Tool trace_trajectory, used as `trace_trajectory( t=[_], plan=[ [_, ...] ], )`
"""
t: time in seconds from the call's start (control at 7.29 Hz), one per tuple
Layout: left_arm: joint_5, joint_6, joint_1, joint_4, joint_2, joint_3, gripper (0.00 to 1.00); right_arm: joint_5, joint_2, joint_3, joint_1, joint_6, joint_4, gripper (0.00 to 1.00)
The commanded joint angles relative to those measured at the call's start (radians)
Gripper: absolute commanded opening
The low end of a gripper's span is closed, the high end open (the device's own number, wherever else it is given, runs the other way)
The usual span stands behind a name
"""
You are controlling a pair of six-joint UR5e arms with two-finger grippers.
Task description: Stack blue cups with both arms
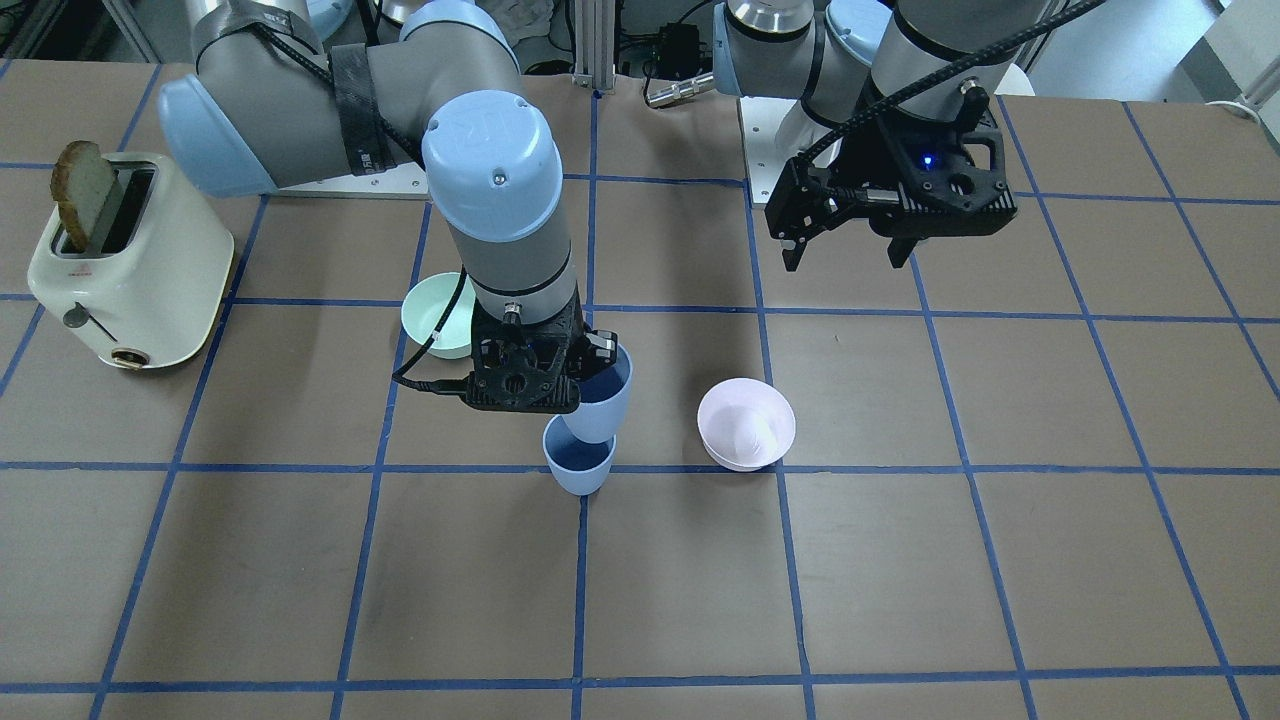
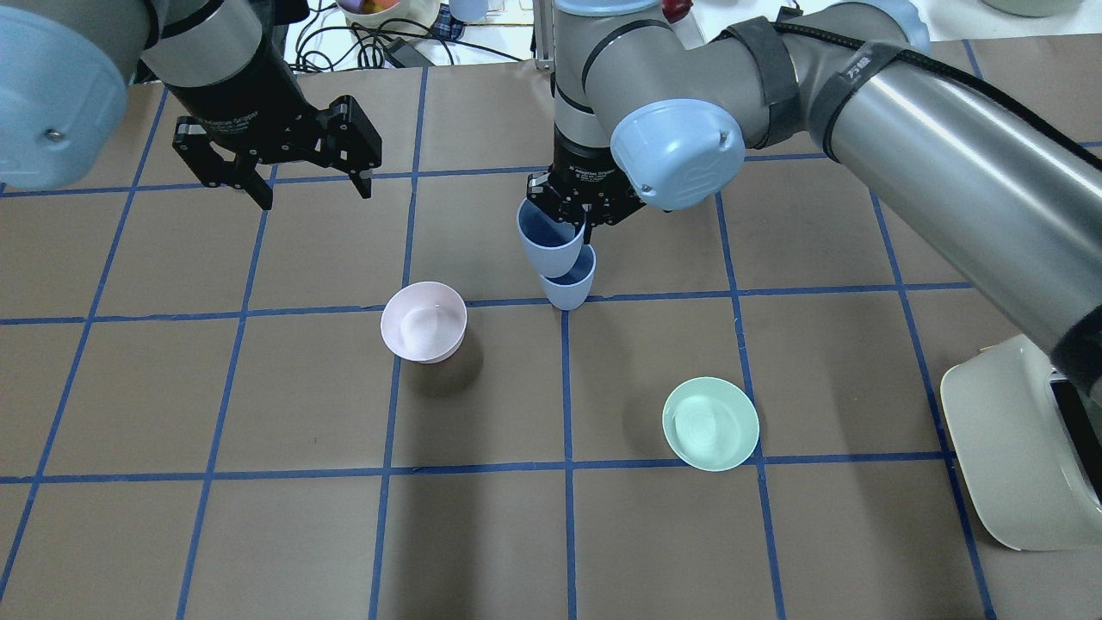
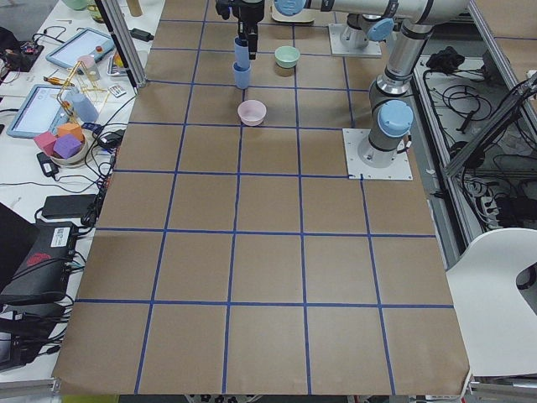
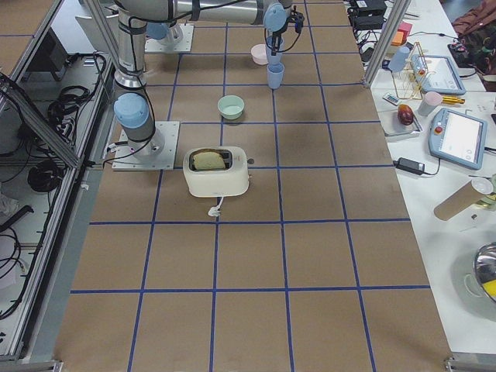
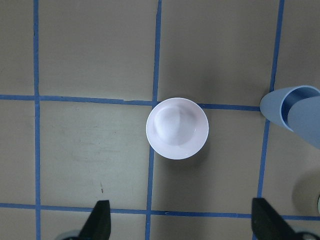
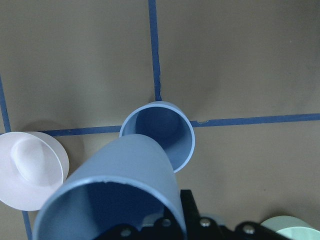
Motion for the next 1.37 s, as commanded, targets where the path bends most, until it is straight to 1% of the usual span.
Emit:
trace_trajectory(
  t=[0.0,0.14,0.55,0.96,1.1,1.24],
  plan=[
    [-0.004,-0.001,0.002,0.000,0.003,0.001,1.00,-0.036,0.011,0.008,-0.005,-0.002,-0.007,0.00],
    [0.011,-0.006,0.000,-0.002,0.001,0.001,1.00,-0.037,0.014,0.010,-0.005,-0.001,-0.007,0.00],
    [0.002,-0.002,0.000,0.000,0.001,-0.001,1.00,-0.027,0.022,0.004,-0.009,0.006,-0.008,0.00],
    [0.012,-0.006,0.002,0.000,0.003,-0.001,1.00,-0.029,0.037,-0.002,-0.009,0.004,-0.008,0.00],
    [0.012,-0.007,0.000,0.000,0.003,-0.001,1.00,-0.033,0.037,0.002,-0.009,0.003,-0.008,0.39],
    [0.014,-0.007,0.000,0.000,0.003,-0.001,1.00,-0.035,0.037,0.005,-0.009,0.002,-0.008,0.92]
  ],
)
